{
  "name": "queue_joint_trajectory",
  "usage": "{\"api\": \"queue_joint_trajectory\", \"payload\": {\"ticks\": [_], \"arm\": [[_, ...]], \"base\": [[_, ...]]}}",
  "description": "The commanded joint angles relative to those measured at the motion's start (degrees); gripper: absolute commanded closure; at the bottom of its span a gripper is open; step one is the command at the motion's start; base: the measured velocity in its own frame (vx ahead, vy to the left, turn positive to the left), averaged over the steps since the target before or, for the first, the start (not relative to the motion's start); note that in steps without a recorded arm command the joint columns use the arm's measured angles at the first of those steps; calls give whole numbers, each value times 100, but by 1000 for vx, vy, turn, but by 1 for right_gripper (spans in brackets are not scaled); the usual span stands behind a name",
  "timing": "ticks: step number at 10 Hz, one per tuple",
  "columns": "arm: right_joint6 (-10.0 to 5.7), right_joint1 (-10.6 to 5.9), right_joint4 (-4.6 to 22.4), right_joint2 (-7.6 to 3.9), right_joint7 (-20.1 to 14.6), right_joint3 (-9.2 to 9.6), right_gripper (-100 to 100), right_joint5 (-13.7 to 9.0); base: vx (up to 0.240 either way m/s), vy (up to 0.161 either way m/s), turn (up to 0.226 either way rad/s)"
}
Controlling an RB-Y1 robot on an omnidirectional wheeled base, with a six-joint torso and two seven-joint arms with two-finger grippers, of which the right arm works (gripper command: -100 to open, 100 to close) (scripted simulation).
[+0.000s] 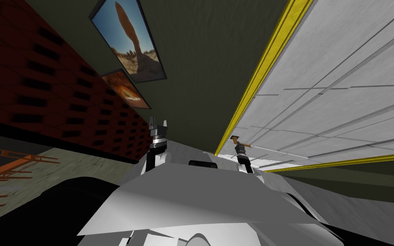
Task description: Pull the door open
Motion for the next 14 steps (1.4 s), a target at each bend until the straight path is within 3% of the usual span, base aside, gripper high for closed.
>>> {"api": "queue_joint_trajectory", "payload": {"ticks": [1, 5, 14], "arm": [[-8, -2, -5, 1, -1, 1, 100, 0], [-13, 0, 17, -3, -66, -75, 100, 119], [-66, -5, 77, -24, -315, -367, 100, 567]], "base": [[0, 0, 0], [-131, -29, 101], [-206, -68, 188]]}}
